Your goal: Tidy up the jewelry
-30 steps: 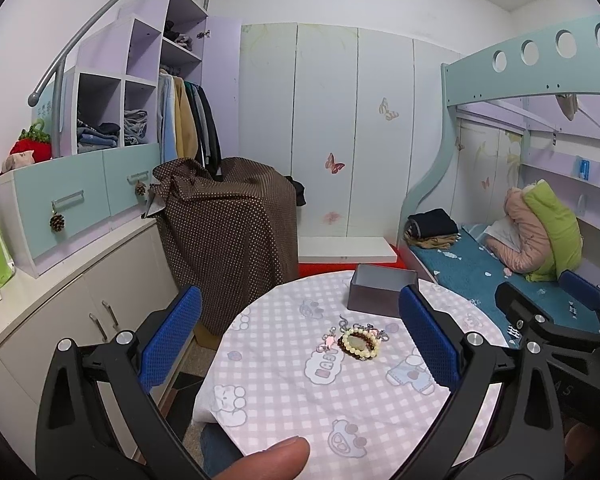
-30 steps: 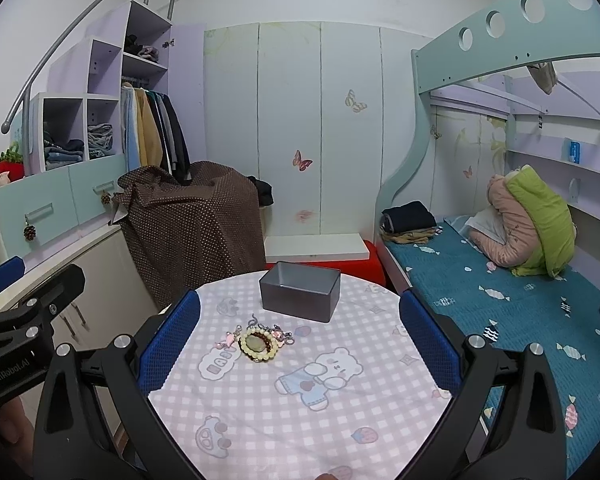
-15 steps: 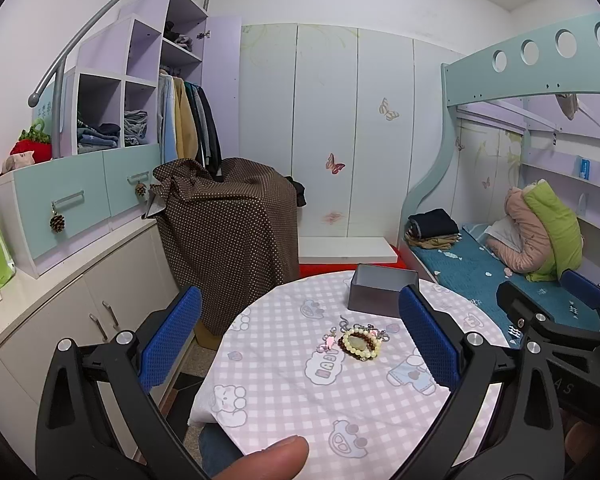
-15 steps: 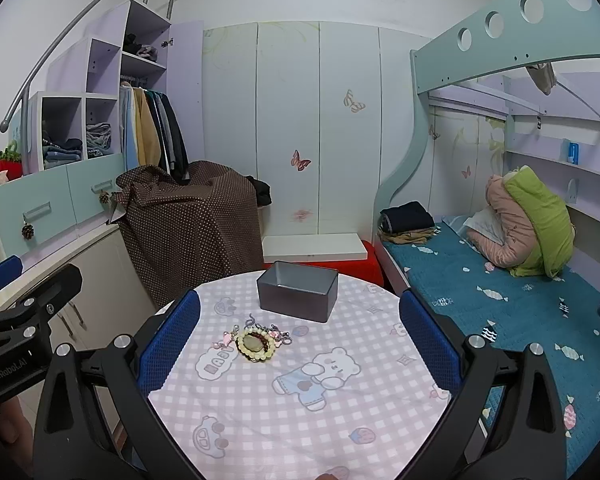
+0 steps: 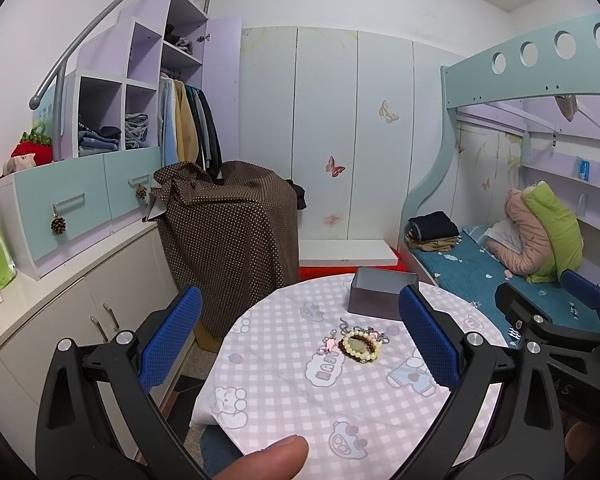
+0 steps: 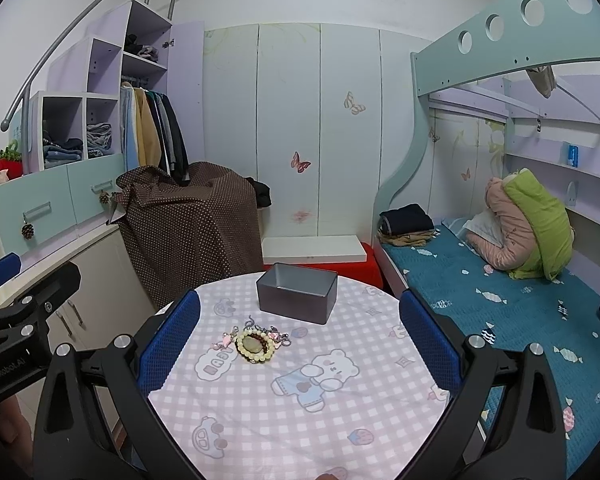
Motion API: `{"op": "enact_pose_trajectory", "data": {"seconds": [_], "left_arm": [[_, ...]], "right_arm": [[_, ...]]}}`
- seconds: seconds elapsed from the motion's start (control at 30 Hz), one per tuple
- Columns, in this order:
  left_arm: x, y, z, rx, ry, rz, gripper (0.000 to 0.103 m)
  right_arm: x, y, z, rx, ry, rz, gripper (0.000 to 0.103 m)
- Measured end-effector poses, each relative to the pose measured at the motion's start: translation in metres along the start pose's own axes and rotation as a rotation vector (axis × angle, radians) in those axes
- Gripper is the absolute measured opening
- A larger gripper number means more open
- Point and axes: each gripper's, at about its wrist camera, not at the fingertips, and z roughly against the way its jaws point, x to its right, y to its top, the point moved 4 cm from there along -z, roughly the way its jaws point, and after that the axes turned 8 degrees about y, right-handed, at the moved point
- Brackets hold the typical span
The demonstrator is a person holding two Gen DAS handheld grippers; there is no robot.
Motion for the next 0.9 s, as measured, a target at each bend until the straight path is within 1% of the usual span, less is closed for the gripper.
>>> {"op": "enact_pose_trajectory", "data": {"seconds": [0.07,0.1,0.23,0.47,0.57,0.7,0.77,0.8,0.87,0.9], "left_arm": [[0.0,-0.002,-0.006,-0.003,0.0,-0.004,0.098],[0.0,0.0,0.005,0.0,0.001,-0.001,0.098],[-0.001,-0.005,-0.005,-0.023,0.003,-0.007,0.098],[0.003,-0.022,-0.045,-0.084,0.018,-0.045,0.098],[0.005,-0.033,-0.07,-0.118,0.019,-0.062,0.098],[0.005,-0.057,-0.116,-0.209,0.031,-0.076,0.098],[0.004,-0.068,-0.138,-0.258,0.034,-0.08,0.098],[0.004,-0.073,-0.148,-0.281,0.034,-0.083,0.098],[0.004,-0.082,-0.165,-0.314,0.029,-0.087,0.098],[0.004,-0.084,-0.172,-0.329,0.029,-0.087,0.098]], "right_arm": [[0.0,-0.001,-0.001,-0.003,-0.001,0.0,0.096],[-0.001,-0.001,0.0,-0.005,-0.001,0.001,0.096],[0.0,-0.004,-0.008,-0.024,0.015,0.004,0.096],[0.006,-0.015,-0.045,-0.102,0.035,0.016,0.096],[0.005,-0.02,-0.071,-0.142,0.055,0.047,0.096],[0.009,-0.036,-0.114,-0.238,0.087,0.07,0.096],[0.008,-0.049,-0.14,-0.313,0.112,0.089,0.096],[0.005,-0.054,-0.149,-0.337,0.122,0.099,0.096],[0.001,-0.065,-0.17,-0.396,0.147,0.12,0.096],[-0.001,-0.07,-0.175,-0.411,0.158,0.124,0.096]]}}
